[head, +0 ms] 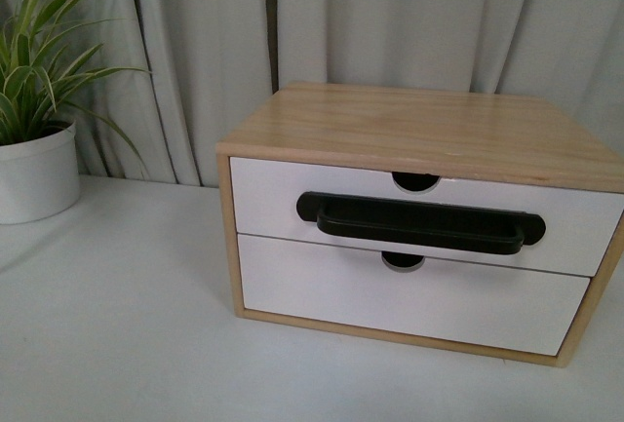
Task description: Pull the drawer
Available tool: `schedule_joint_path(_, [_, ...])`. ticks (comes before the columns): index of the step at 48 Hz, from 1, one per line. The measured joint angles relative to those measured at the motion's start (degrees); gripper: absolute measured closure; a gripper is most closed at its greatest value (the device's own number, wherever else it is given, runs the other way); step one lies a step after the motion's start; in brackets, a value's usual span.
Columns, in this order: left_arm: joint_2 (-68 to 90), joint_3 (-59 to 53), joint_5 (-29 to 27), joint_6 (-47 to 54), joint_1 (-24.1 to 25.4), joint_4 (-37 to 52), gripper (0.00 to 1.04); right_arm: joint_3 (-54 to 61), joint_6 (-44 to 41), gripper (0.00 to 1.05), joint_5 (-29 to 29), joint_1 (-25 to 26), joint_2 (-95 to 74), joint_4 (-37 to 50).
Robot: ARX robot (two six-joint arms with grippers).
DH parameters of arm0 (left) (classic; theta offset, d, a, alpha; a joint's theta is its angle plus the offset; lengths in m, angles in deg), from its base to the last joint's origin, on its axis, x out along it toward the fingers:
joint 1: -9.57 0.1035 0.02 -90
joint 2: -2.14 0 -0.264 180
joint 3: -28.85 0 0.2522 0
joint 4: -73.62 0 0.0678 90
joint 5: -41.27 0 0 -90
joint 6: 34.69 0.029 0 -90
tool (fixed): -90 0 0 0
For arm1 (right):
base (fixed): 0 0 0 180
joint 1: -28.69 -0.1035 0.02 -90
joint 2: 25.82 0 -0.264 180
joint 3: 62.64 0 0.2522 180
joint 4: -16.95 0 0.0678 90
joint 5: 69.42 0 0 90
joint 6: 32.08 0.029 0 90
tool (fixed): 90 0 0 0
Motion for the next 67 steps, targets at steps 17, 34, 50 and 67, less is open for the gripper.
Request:
schedule_joint_path(17, [10.3, 1.6, -27.9, 2.6, -12.4, 1.9, 0.06, -4.9, 2.4, 0.09, -20.3, 6.1, -10.6, -7.9])
schedule_joint_path(34, [41.7, 14.0, 6.4, 21.2, -8.7, 18.3, 0.06, -19.7, -19.0, 0.09, -29.6, 3.6, -36.9, -7.0])
schedule_joint_path(50, [68.4, 32.0, 27.3, 40.1, -13.0, 14.0, 0.06, -33.5, -40.0, 0.09, -32.9, -0.1, -56.3, -10.0])
schedule_joint_path(67, [80.1, 44.2, 32.2, 51.3, -19.2, -0.5, 0.06, -39.6, -51.2, 0.09, -33.2, -2.4, -66.1, -13.1])
